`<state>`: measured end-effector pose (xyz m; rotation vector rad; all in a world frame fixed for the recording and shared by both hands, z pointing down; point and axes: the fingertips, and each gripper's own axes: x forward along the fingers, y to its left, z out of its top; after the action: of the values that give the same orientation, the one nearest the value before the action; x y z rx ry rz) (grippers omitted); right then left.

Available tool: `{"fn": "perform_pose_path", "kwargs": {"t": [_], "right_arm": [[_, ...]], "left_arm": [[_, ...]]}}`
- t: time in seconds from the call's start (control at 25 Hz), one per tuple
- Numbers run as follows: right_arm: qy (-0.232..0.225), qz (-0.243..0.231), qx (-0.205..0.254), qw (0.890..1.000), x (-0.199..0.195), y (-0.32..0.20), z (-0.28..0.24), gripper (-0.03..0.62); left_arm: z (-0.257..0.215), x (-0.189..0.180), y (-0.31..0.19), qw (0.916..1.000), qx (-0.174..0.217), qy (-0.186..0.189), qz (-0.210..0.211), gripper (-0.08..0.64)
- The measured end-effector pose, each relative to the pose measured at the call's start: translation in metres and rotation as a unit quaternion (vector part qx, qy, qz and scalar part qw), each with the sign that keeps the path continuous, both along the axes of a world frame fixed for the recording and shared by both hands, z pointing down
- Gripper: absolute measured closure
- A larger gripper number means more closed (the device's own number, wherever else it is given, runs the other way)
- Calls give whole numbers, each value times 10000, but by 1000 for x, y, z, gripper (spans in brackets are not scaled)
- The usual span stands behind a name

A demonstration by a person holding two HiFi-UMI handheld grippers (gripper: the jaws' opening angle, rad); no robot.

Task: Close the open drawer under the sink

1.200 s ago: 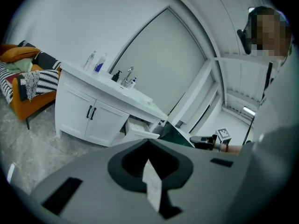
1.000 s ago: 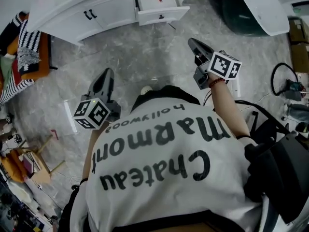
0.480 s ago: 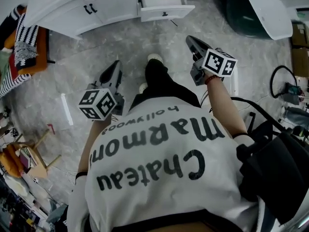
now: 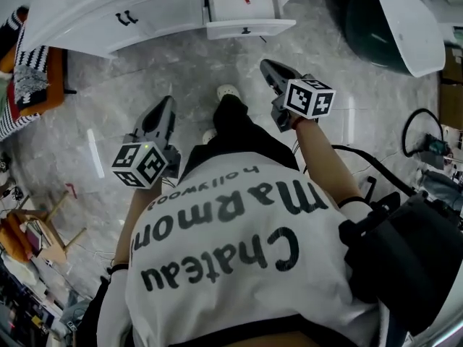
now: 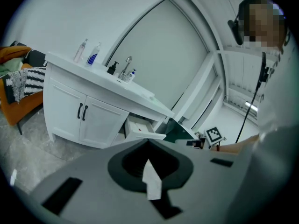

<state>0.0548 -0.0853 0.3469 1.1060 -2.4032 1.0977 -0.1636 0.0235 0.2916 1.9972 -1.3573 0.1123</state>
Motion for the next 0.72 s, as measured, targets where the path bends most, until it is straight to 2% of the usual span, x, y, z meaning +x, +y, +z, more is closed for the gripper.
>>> {"fn": "perform_pose_path", "kwargs": {"t": [0.12,0.44,0.52,0.6,0.72], "right_arm": [[202,-256,66,9994,-5,-22,22,583],[71,-243,286,9993,-3,-71,81,581],[83,-294,339,9990,-3,-79,97,558],[139,-337,428,9984,-5,-91,113,506],[239,-348,530,9977,-8,-104,138,492]], "left_arm": [[16,8,-24,10000,25,11,56,552],[72,20,-75,9991,264,-183,270,552],[88,21,-86,9983,377,-284,352,552],[105,22,-100,9970,512,-363,452,552],[131,26,-118,9961,572,-346,569,552]]}}
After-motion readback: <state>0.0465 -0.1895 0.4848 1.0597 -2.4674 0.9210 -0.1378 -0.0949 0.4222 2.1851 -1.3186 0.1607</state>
